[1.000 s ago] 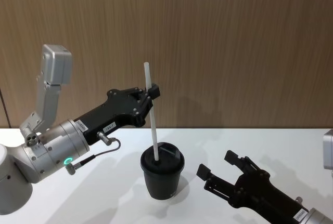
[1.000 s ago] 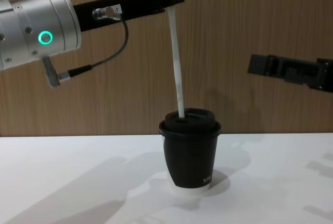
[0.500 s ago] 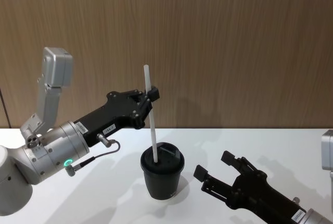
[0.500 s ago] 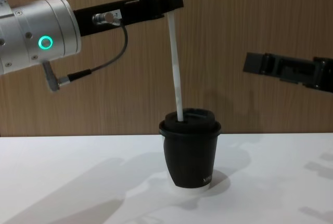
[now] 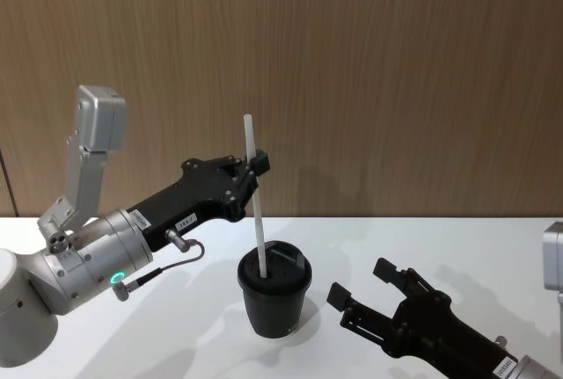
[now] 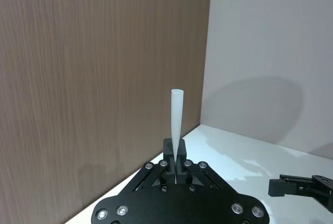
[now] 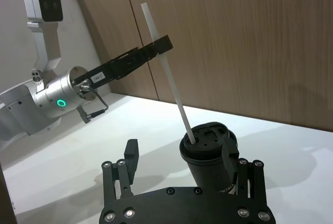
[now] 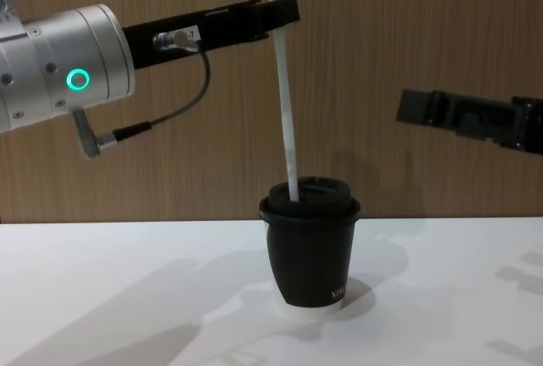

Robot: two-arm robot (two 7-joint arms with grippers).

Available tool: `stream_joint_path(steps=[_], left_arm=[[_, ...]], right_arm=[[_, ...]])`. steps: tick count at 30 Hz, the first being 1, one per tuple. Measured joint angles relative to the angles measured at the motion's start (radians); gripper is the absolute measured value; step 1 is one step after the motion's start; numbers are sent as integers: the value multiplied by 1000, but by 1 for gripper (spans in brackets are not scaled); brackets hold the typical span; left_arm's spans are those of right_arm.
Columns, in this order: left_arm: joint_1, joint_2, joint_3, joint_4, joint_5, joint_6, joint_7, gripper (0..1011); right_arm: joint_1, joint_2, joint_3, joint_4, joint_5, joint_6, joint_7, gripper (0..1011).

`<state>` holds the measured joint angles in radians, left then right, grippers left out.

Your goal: Pick up the straw with one hand, pass it to the other hand, and insert it into the cup.

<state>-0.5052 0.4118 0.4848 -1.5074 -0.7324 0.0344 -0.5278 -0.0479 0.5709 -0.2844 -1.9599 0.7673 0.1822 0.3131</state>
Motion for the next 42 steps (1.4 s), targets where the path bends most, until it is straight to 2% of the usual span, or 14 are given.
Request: stream_joint_path(steps=[26, 28, 34, 35, 36, 42], left_arm=[[-4, -24, 9, 51, 16, -11, -15, 18], [-4, -25, 9, 54, 17, -11, -16, 44], [-4, -28, 12, 61, 18, -9, -19, 214], [-4, -29, 12, 62, 18, -8, -19, 270], [-4, -29, 12, 62, 17, -8, -20, 270], [-3, -30, 12, 61, 14, -6, -20, 472]], right_arm=[[0, 26, -10, 6, 17, -10, -13, 1001], [0, 28, -10, 6, 18, -11, -14, 1001], [2, 33, -13, 7, 22, -13, -18, 1001], [2, 34, -14, 7, 22, -14, -19, 1001], [2, 34, -14, 7, 23, -15, -19, 1001], [4, 39, -17, 7, 26, -17, -21, 1001]])
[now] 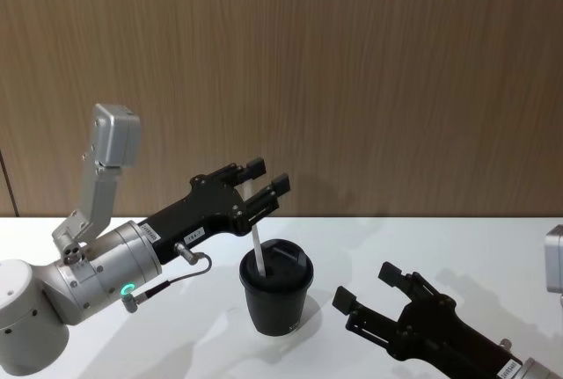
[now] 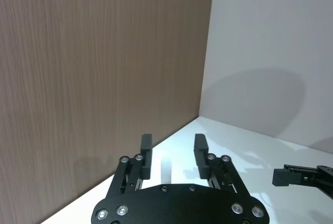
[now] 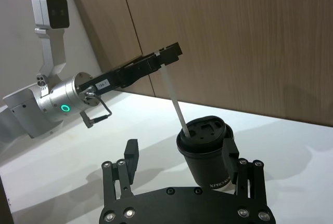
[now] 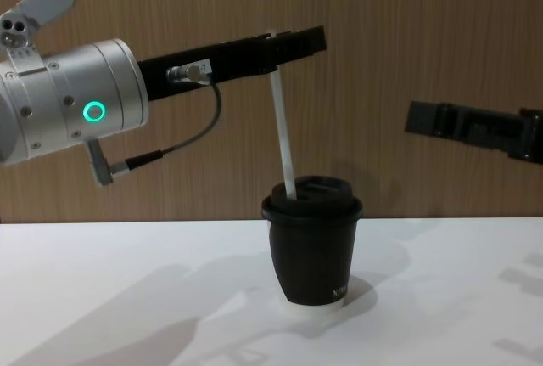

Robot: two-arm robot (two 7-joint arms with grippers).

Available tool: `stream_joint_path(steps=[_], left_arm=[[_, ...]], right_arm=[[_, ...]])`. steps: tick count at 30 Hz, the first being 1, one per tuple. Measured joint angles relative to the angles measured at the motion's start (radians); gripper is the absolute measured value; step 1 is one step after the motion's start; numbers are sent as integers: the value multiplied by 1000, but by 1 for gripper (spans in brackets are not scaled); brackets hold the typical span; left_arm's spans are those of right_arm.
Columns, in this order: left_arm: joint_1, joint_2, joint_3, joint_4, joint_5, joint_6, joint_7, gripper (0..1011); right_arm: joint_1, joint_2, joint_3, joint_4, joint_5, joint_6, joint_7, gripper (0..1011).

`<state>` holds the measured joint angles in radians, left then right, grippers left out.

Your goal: Pick up the straw with one hand, pass it to the other hand, and insert it into the cup.

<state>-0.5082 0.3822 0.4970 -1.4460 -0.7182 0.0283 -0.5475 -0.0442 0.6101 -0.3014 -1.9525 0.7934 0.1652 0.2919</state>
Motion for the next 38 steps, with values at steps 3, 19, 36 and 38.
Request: stream_joint_path(steps=[3, 19, 36, 38], left_arm=[[1, 0, 0, -4, -3, 0, 0, 563], [19, 19, -25, -75, -19, -10, 21, 1003], [46, 40, -49, -145, -24, -15, 50, 1002], [48, 41, -50, -149, -24, -15, 52, 1003]], right_arm=[[1, 2, -2, 0, 1, -2, -1, 1001], [8, 10, -13, -3, 5, -12, -6, 1001], [8, 9, -15, -8, 2, -16, -13, 1001], [8, 9, -15, -8, 2, -16, -14, 1001]])
